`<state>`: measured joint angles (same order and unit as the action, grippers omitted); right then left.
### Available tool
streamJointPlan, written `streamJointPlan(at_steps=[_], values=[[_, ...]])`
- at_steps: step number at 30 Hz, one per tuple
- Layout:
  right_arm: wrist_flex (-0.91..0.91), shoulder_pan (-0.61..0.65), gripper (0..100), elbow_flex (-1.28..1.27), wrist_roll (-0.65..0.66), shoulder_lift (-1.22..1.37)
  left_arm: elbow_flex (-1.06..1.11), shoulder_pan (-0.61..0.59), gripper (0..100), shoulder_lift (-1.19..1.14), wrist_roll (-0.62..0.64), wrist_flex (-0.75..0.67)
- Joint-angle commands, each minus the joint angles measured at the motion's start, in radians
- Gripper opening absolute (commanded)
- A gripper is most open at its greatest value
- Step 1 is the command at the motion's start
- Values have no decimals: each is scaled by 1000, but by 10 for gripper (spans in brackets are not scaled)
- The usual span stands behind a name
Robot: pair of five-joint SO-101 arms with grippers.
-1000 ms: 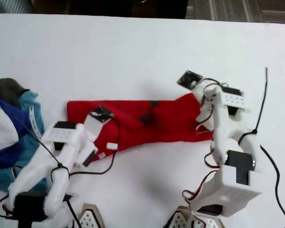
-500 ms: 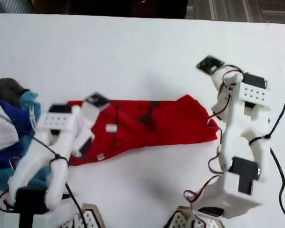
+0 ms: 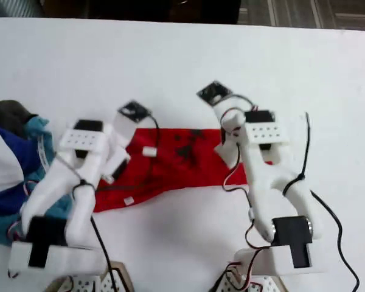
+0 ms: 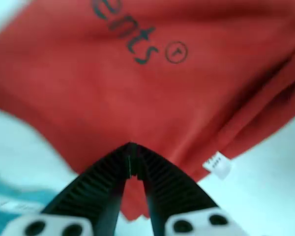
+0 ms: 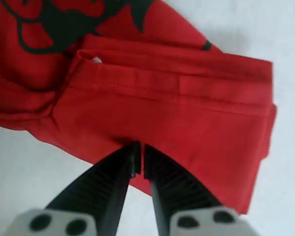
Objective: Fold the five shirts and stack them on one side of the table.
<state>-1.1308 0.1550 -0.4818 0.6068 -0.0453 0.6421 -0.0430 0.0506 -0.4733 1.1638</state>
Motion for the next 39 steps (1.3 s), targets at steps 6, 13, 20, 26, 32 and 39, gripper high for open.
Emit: streamJointPlan(at_steps=[6, 13, 20, 26, 32, 39], values=[[102, -13, 22, -192, 35, -54, 70, 8, 25, -60, 3, 12], [102, -62, 22, -201, 86, -56, 71, 5, 25, -60, -63, 143], [94, -51, 22, -130, 78, -56, 10, 6, 25, -58, -75, 183], [-47, -53, 22, 77, 77, -56, -193, 5, 25, -58, -72, 241], [-101, -31, 22, 196, 17, -45, -340, -35, 25, -89, 15, 190], [33, 105, 22, 77, -60, -45, -380, -37, 25, -362, 100, 74]])
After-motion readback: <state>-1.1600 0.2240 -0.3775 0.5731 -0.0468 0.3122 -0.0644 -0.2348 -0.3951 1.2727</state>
